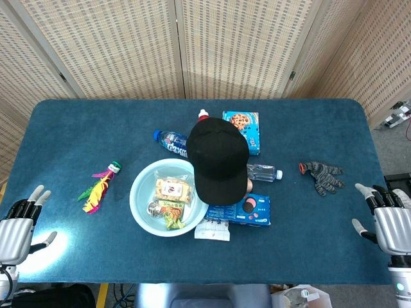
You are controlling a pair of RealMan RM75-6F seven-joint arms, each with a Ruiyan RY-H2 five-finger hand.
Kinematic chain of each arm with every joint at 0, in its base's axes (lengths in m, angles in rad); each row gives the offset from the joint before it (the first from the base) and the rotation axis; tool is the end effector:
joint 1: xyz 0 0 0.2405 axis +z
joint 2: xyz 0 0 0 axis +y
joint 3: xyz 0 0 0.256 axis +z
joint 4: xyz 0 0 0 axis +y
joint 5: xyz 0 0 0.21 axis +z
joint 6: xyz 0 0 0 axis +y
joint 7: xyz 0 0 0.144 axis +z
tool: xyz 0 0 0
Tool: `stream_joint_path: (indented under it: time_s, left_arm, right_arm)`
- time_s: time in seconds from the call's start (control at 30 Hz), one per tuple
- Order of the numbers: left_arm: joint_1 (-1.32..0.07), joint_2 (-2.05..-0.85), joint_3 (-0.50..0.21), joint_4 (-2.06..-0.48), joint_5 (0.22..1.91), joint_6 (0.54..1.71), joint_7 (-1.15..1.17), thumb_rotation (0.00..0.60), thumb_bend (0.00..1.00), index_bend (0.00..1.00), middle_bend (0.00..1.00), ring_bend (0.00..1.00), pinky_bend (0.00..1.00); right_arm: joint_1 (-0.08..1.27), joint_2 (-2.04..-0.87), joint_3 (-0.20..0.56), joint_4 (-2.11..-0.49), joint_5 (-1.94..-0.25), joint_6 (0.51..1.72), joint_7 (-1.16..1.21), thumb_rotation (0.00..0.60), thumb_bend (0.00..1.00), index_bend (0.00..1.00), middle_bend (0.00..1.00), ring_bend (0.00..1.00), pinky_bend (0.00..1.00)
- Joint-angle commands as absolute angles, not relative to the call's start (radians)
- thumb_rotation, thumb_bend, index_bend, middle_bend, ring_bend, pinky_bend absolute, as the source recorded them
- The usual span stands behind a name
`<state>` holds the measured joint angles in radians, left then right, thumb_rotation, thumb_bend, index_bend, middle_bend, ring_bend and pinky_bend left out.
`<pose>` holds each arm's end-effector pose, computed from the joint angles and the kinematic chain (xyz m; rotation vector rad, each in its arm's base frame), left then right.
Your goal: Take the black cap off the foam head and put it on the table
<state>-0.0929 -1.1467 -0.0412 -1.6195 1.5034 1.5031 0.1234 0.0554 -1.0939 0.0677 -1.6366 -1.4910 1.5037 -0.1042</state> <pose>-0.3049 0.1813 0.1505 -1.4161 -0.8232 -0.8540 -0.3118 -0.1753 0.1703 1.3745 -0.8194 0.8255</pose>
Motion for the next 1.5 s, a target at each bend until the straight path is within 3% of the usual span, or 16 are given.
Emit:
stream_joint_path:
  time_s: [0.03,0.53,0.73,0.97,1.07,1.2,1.3,1.5]
  left_arm:
    - [-0.093,-1.145,-0.038,-1.621,1.508,1.501,0.122,0.600,0.19,0.09,0.04,0.15,0.11]
    - [-0.150,-1.119,-0.047,-1.610,1.582,1.471,0.053,0.600,0.19,0.10,0.06,0.16,0.12]
    - [-0.235,-1.116,-0.059,-1.578,1.656,1.415,-0.061,0.600,0.19,0.15,0.14,0.24,0.21]
    - [-0.358,-1.149,-0.078,-1.494,1.748,1.361,-0.186,0.600,0.19,0.25,0.32,0.43,0.47]
    - [-0.415,-1.182,-0.086,-1.442,1.789,1.352,-0.249,0.600,0.19,0.29,0.45,0.56,0.62]
    - [-0.493,-1.237,-0.090,-1.366,1.836,1.339,-0.314,0.600,0.19,0.33,0.74,0.76,0.81]
    - [-0.546,-1.283,-0.094,-1.308,1.874,1.347,-0.344,0.600,0.19,0.34,0.82,0.84,0.91]
    - [-0.634,-1.404,-0.111,-1.172,1.910,1.398,-0.409,0.600,0.19,0.37,0.91,0.95,1.00]
  right_arm:
    - [0.056,-1.093,0.067,-1.637,-1.491,1.501,-0.101,0.600,0.23,0.18,0.27,0.16,0.22]
    - [0.049,-1.039,0.090,-1.661,-1.494,1.539,-0.097,0.600,0.23,0.18,0.27,0.16,0.22]
    - [0.049,-1.012,0.098,-1.682,-1.489,1.542,-0.100,0.600,0.23,0.18,0.27,0.16,0.22]
    - [0.045,-0.999,0.098,-1.696,-1.480,1.542,-0.107,0.600,0.23,0.18,0.27,0.16,0.22]
    - [0.042,-0.995,0.098,-1.701,-1.478,1.544,-0.111,0.600,0.23,0.18,0.27,0.16,0.22]
    - [0.039,-0.989,0.097,-1.709,-1.478,1.547,-0.116,0.600,0.23,0.18,0.27,0.16,0.22]
    - [0.036,-0.985,0.095,-1.715,-1.478,1.550,-0.120,0.600,0.23,0.18,0.27,0.16,0.22]
    - [0.028,-0.984,0.091,-1.721,-1.477,1.556,-0.123,0.600,0.23,0.18,0.27,0.17,0.22]
